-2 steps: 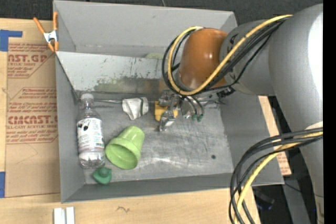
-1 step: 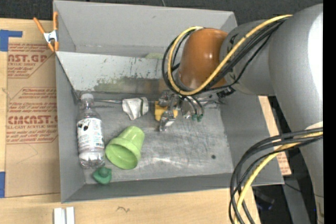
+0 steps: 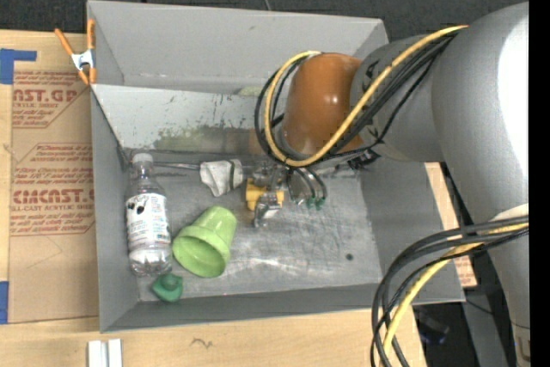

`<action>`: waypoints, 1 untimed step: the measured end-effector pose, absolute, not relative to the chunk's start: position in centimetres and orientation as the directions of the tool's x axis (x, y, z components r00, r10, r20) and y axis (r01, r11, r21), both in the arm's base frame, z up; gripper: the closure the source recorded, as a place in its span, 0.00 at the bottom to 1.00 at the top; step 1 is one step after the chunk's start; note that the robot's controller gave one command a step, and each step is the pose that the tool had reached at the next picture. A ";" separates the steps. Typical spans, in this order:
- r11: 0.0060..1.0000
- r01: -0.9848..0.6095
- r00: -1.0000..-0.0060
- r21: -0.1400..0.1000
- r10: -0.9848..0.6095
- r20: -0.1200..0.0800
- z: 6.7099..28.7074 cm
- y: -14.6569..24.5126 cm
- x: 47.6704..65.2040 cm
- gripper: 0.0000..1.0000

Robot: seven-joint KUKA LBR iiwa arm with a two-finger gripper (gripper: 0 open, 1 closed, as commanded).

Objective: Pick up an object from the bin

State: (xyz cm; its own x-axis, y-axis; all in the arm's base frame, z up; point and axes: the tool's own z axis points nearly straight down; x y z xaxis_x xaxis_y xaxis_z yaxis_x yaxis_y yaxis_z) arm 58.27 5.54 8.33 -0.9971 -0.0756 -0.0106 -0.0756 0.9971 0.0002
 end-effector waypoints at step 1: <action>0.998 -0.070 -0.998 0.001 -0.070 0.005 13.7 3.5 57.3 1.00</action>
Offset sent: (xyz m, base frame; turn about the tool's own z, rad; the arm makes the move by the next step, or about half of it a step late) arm 0.0115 -0.0037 0.1365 0.0147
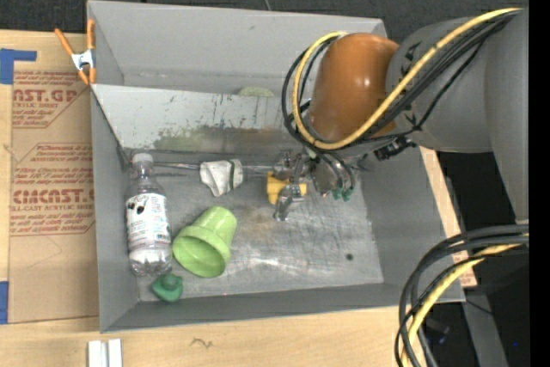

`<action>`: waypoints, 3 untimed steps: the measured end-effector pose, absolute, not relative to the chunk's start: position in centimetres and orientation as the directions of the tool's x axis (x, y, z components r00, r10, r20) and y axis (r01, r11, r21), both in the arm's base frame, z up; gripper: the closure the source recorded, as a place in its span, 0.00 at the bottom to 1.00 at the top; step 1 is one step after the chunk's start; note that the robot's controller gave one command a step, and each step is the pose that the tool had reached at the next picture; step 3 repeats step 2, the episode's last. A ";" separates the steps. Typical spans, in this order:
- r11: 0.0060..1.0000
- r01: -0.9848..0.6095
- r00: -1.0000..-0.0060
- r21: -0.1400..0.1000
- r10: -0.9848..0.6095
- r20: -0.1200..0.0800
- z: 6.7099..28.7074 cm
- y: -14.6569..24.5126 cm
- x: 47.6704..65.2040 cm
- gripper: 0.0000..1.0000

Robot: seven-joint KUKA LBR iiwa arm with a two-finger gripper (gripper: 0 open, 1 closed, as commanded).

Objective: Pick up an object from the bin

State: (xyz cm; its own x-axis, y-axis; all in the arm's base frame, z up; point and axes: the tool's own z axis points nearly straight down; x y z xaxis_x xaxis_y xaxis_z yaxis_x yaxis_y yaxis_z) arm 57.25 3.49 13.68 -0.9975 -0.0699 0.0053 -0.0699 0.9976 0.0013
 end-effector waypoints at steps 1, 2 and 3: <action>0.998 -0.062 -0.998 0.000 -0.062 0.001 19.8 4.4 58.7 1.00; 0.997 -0.078 -0.997 0.001 -0.078 -0.008 22.8 1.9 58.4 1.00; 0.997 -0.078 -0.997 0.001 -0.078 -0.008 22.8 1.9 58.4 1.00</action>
Offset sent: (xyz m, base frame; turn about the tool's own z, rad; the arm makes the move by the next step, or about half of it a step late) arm 0.0040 -0.0408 0.0918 -0.0113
